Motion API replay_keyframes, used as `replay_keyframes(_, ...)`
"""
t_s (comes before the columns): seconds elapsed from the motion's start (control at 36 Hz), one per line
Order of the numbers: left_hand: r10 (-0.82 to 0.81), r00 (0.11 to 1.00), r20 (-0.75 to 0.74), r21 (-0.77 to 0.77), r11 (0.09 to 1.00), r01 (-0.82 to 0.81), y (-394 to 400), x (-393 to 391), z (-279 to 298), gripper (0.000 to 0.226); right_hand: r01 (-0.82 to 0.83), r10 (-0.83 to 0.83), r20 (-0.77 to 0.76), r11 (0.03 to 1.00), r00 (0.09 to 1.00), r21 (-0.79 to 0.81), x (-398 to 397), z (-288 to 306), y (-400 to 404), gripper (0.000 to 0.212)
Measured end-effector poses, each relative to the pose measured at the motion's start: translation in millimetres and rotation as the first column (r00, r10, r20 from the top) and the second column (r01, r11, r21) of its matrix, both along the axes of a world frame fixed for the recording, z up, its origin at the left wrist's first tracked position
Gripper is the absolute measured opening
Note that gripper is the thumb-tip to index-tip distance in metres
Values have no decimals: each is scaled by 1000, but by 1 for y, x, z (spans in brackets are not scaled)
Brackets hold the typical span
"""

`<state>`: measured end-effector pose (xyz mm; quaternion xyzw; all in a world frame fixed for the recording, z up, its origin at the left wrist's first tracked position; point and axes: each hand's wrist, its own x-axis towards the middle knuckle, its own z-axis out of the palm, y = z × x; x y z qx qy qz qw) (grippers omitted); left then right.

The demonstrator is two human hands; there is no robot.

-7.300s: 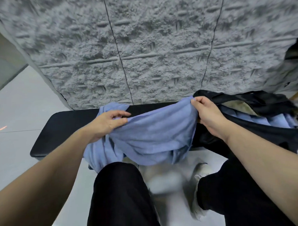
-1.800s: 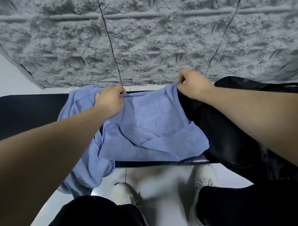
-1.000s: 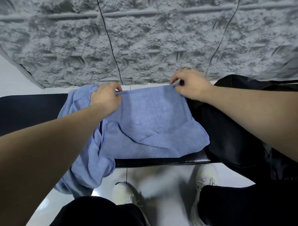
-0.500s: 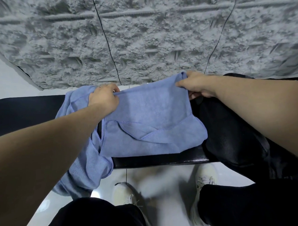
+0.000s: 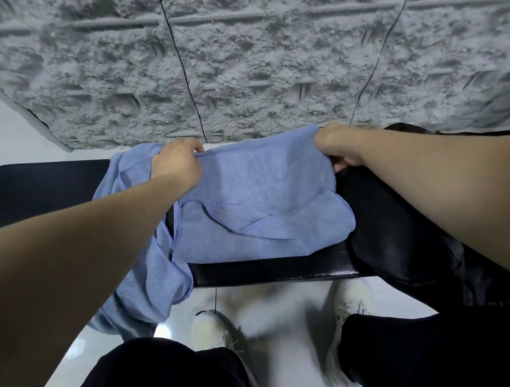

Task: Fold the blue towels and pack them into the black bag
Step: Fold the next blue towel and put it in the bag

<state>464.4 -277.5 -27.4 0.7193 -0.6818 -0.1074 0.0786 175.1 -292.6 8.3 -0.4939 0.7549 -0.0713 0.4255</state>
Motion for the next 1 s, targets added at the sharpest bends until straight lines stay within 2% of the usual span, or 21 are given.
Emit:
replay_keyframes(0.06, 5, 1000, -17, -13, 1000, -5, 0, 0, -1, 34, 59, -60, -25, 997, 998, -49, 1, -4, -3, 7)
replay_keyframes(0.19, 35, 992, -118, -53, 998, -42, 4, -1, 1, 37, 94, -95, -7, 988, 995, -122, -2, -15, -8, 65)
replay_keyframes(0.22, 33, 991, -128, -65, 997, -42, 7, -4, 3, 36, 90, -93, -12, 984, 996, -151, -3, -15, -7, 70)
replay_keyframes(0.31, -41, 992, -118, -141, 990, 24, 19, -14, 9, 29, 60, -66, -9, 952, 998, -300, -5, -12, 1, 57)
replay_keyframes(0.42, -236, 956, -175, -186, 961, 203, 39, -24, 16, 11, -117, 121, -18, 898, 992, -423, 0, -3, 24, 11)
replay_keyframes(0.5, -379, 889, -257, -191, 922, 337, 59, -26, 22, 2, -260, 291, 1, 856, 957, -447, 1, 3, 50, 7)
replay_keyframes(0.58, -434, 848, -304, -120, 901, 418, 79, -21, 26, 27, -457, 475, -59, 794, 878, -401, -2, 6, 76, 11)
replay_keyframes(0.67, -467, 863, -194, 10, 879, 478, 96, -13, 30, 73, -614, 598, -152, 735, 787, -288, -9, 7, 96, 32)
replay_keyframes(0.72, -472, 875, -105, 107, 870, 482, 101, -7, 31, 88, -680, 632, -258, 707, 731, -195, -15, 10, 104, 48)
replay_keyframes(0.81, -466, 885, 8, 185, 870, 456, 103, 4, 29, 69, -733, 649, -406, 676, 643, -78, -21, 16, 113, 65)
replay_keyframes(0.89, -403, 913, 62, 220, 898, 382, 105, 6, 29, 60, -770, 668, -508, 637, 543, 15, -21, 18, 118, 61)
replay_keyframes(0.94, -366, 930, 29, 247, 904, 349, 106, 4, 27, 60, -778, 666, -542, 627, 513, 35, -21, 18, 118, 54)
replay_keyframes(1.0, -331, 942, -52, 247, 910, 333, 106, 0, 27, 56, -760, 649, -541, 650, 534, 29, -21, 17, 118, 49)
